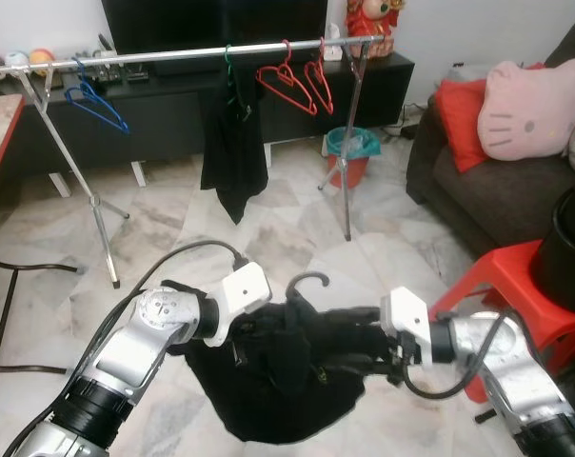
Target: Hang hanger
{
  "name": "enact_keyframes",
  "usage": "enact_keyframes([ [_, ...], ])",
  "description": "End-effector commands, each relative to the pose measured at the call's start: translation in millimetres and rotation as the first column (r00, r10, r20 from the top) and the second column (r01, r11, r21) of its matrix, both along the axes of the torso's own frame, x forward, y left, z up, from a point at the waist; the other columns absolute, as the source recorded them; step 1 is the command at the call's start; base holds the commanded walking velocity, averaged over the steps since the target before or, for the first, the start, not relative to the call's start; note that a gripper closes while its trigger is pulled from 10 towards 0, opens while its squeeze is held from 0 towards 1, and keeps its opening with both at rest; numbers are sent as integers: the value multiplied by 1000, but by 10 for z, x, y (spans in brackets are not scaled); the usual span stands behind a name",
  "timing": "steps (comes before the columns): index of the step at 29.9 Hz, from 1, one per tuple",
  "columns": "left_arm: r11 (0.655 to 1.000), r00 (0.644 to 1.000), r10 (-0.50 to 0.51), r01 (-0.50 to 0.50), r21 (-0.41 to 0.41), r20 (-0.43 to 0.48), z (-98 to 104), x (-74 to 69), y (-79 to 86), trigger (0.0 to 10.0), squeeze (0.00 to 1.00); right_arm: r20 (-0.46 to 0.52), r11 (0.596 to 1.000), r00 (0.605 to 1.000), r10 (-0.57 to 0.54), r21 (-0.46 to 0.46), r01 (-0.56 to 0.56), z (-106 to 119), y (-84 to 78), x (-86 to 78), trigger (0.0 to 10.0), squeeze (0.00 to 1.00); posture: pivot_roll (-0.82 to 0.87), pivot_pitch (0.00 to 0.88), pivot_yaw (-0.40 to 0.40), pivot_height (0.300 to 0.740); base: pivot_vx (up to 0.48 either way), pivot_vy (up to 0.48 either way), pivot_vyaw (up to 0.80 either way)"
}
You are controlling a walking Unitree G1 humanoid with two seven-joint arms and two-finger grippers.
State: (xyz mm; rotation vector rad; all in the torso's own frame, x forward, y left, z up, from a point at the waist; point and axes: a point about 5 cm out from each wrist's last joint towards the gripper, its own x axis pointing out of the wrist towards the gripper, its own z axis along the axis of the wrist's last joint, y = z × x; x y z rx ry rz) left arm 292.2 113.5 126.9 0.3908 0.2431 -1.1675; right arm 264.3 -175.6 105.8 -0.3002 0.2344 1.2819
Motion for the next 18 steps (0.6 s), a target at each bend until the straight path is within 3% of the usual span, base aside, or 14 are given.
enact_keyframes([
  [1, 999, 998, 38, -38, -15, 48, 56, 50, 47, 0, 0, 46, 999, 998, -38, 7, 38, 95, -60, 15, 10000, 0, 40, 0, -19, 740, 0, 0, 0],
  [3, 997, 995, 80, -79, -21, 55, 28, 71, 81, 0, 0, 72, 996, 993, -94, 15, 93, 101, -99, 37, 10000, 0, 38, 0, -17, 740, 0, 0, 0],
  [4, 991, 989, 131, -130, -17, 71, -6, 99, 122, 0, 0, 121, 983, 976, -184, 47, 179, 142, -134, 108, 10000, 0, 38, 0, -15, 740, 0, 0, 0],
  [5, 984, 980, 180, -180, -13, 89, -33, 128, 156, 1686, 0, 149, 962, 952, -267, 93, 255, 190, -156, 179, 10000, 0, 38, 0, -16, 740, 0, 0, 0],
  [6, 984, 980, 180, -180, -13, 89, -33, 128, 156, 1686, 0, 149, 962, 952, -267, 93, 255, 190, -156, 179, 10000, 0, 38, 0, -16, 740, 0, 0, 0],
  [7, 968, 963, 250, -248, -33, 104, -45, 170, 196, 6980, 0, 178, 924, 911, -373, 167, 345, 255, -177, 266, 10000, 0, 35, 0, -13, 740, 0, 0, 0],
  [8, 949, 943, 315, -310, -53, 113, -48, 206, 234, 10000, 0, 167, 888, 880, -444, 215, 407, 275, -197, 319, 10000, 0, 34, 0, -11, 740, 0, 0, 0],
  [10, 914, 907, 405, -398, -81, 117, -63, 252, 291, 10000, 0, 164, 841, 837, -521, 267, 471, 295, -215, 366, 10000, 0, 34, 0, -9, 740, 0, 0, 0],
  [12, 855, 847, 517, -505, -117, 125, -92, 285, 378, 10000, 0, 140, 763, 770, -622, 328, 557, 272, -234, 407, 10000, 0, 36, 0, -9, 740, 0, 0, 0],
  [13, 855, 847, 517, -505, -117, 125, -92, 285, 378, 10000, 0, 140, 763, 770, -622, 328, 557, 272, -234, 407, 10000, 0, 36, 0, -9, 740, 0, 0, 0],
  [18, 709, 707, 700, -673, -209, 100, -165, 257, 562, 10000, 0, 59, 565, 594, -802, 396, 724, 90, -280, 403, 10000, 0, 42, 0, -15, 740, 0, 0, 0],
])
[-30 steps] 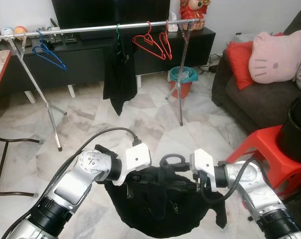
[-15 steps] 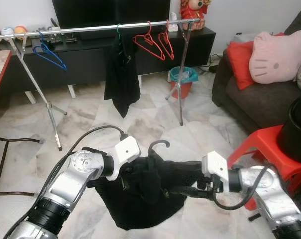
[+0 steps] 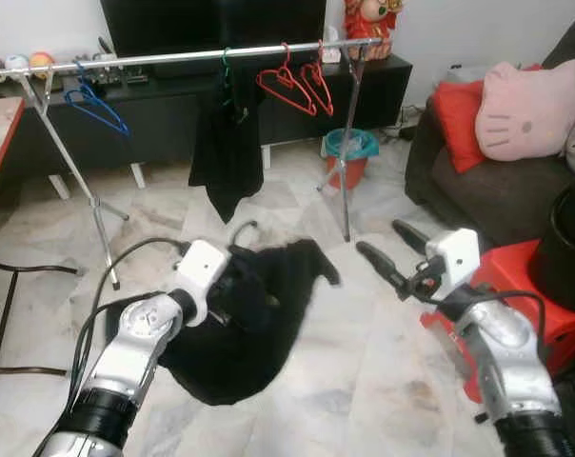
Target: Hang hanger
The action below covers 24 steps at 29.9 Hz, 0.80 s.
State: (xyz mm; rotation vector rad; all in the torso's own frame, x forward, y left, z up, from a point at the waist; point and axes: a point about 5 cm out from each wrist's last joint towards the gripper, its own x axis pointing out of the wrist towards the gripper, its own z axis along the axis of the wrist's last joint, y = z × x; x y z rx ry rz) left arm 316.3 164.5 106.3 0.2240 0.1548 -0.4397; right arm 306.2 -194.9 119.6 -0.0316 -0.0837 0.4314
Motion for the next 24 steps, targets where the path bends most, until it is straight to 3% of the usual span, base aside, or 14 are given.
enact_keyframes([
  [1, 991, 991, 121, -118, -57, 52, 29, -1, 116, 10000, 0, -47, 984, 985, -165, 53, 167, -150, -125, -28, 10000, 0, 41, 0, -16, 740, 0, 0, 0],
  [4, 971, 977, 207, -197, -138, 60, 20, -21, 184, 10000, 0, -79, 954, 955, -285, 68, 291, -260, -176, -50, 10000, 0, 39, 0, -17, 740, 0, 0, 0],
  [9, 943, 953, 298, -284, -176, 61, -31, -95, 291, 10000, 0, -136, 896, 901, -411, 123, 427, -395, -306, -123, 10000, 0, 39, 0, -26, 740, 0, 0, 0],
  [10, 924, 936, 344, -323, -203, 73, -42, -138, 348, 10000, 0, -149, 878, 885, -442, 128, 460, -442, -340, -162, 10000, 0, 40, 0, -34, 740, 0, 0, 0],
  [15, 905, 910, 407, -390, -171, 79, -121, -214, 408, 10000, 0, -172, 867, 868, -467, 108, 487, -542, -325, -236, 10000, 0, 42, 0, -42, 740, 0, 0, 0],
  [17, 867, 874, 479, -455, -204, 85, -137, -249, 459, 10000, 0, -192, 839, 842, -504, 120, 530, -605, -333, -267, 10000, 0, 43, 0, -44, 740, 0, 0, 0],
  [24, 846, 857, 509, -483, -226, 76, -180, -248, 482, 10000, 0, -205, 851, 848, -489, 99, 515, -672, -291, -274, 10000, 0, 47, 0, -39, 740, 0, 0, 0],
])
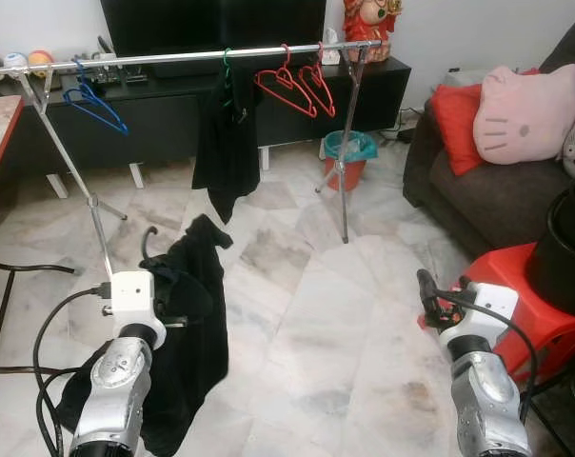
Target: Hang hanger
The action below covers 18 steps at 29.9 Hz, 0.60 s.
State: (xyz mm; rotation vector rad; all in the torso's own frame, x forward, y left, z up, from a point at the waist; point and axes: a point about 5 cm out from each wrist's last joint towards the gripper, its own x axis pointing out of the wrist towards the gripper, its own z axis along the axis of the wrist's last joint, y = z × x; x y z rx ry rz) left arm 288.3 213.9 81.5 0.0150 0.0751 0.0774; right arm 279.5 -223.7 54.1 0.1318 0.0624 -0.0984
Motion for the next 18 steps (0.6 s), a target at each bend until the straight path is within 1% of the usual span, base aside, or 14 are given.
enact_keyframes([
  [1, 1000, 999, 8, -7, -9, 47, 77, 46, -14, 10000, 0, -3, 1000, 1000, -6, 2, 6, -16, 0, -2, 10000, 0, 44, 0, -35, 740, 304, 0, 0],
  [3, 1000, 999, 7, -7, -13, 51, 90, 63, -16, 10000, 0, -3, 1000, 1000, -4, 4, 4, -15, 9, 6, 10000, 0, 40, 0, -32, 740, 341, 0, 0],
  [4, 1000, 999, -4, 4, -6, 43, 84, 82, -31, 10000, 0, -2, 1000, 1000, 16, 7, -16, -17, 30, 13, 10000, 0, 39, 0, -30, 740, 364, 0, 0],
  [5, 1000, 999, -11, 11, -7, 46, 81, 90, -48, 10000, 0, 3, 999, 999, 35, 2, -35, -13, 53, 11, 10000, 0, 38, 0, -30, 740, 371, 0, 794],
  [9, 1000, 999, -8, 9, -14, 53, 81, 97, -71, 10000, 0, -1, 999, 999, 35, -3, -35, -30, 57, 8, 10000, 0, 36, 0, -31, 740, 382, 0, 794],
  [11, 1000, 998, -7, 8, -17, 56, 79, 99, -78, 10000, 0, -5, 999, 999, 34, -1, -34, -40, 54, 8, 10000, 0, 37, 0, -32, 740, 398, 0, 438],
  [14, 1000, 999, -10, 11, -21, 49, 55, 101, -97, 10000, 0, -14, 1000, 1000, 26, 8, -26, -62, 45, 14, 10000, 0, 36, 0, -31, 740, 412, 0, 0],
  [18, 1000, 1000, 10, -9, -14, 25, -24, 45, -33, 10000, 0, -13, 1000, 1000, 25, 9, -25, -73, 41, 16, 10000, 0, 33, 0, -31, 740, 423, 0, 0],
])
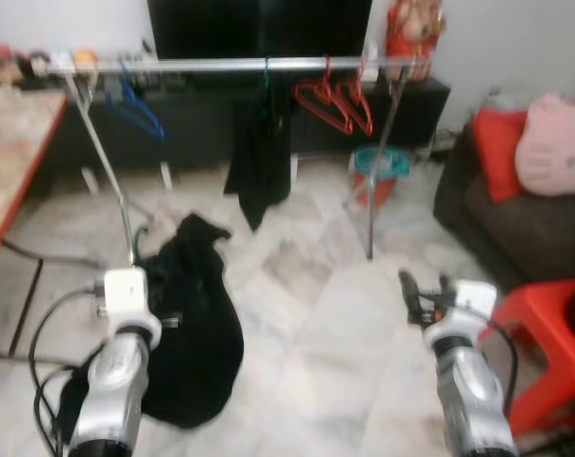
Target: Hang hanger
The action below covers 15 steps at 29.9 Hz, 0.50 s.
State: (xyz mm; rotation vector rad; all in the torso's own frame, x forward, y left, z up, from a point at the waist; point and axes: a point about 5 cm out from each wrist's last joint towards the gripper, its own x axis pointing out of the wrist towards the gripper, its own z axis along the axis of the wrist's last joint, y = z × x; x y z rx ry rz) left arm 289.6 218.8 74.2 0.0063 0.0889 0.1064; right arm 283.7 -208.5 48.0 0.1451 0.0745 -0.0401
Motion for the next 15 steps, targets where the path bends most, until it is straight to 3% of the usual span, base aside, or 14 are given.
enact_keyframes([
  [1, 1000, 999, -8, 8, -10, 35, 31, 15, -53, 10000, 0, -9, 999, 999, -33, -12, 33, -19, -115, -29, 10000, 0, 36, 0, -32, 740, 420, 0, 0],
  [8, 999, 999, 37, -37, -13, 23, -29, -63, 55, 10000, 0, -19, 999, 1000, -19, -31, 18, -58, -113, -46, 10000, 0, 41, 0, -34, 740, 423, 0, 0],
  [15, 999, 999, 30, -29, -17, 27, -31, -23, 5, 10000, 0, -14, 1000, 1000, -3, -29, 2, -67, -86, -38, 10000, 0, 38, 0, -32, 740, 430, 0, 641],
])
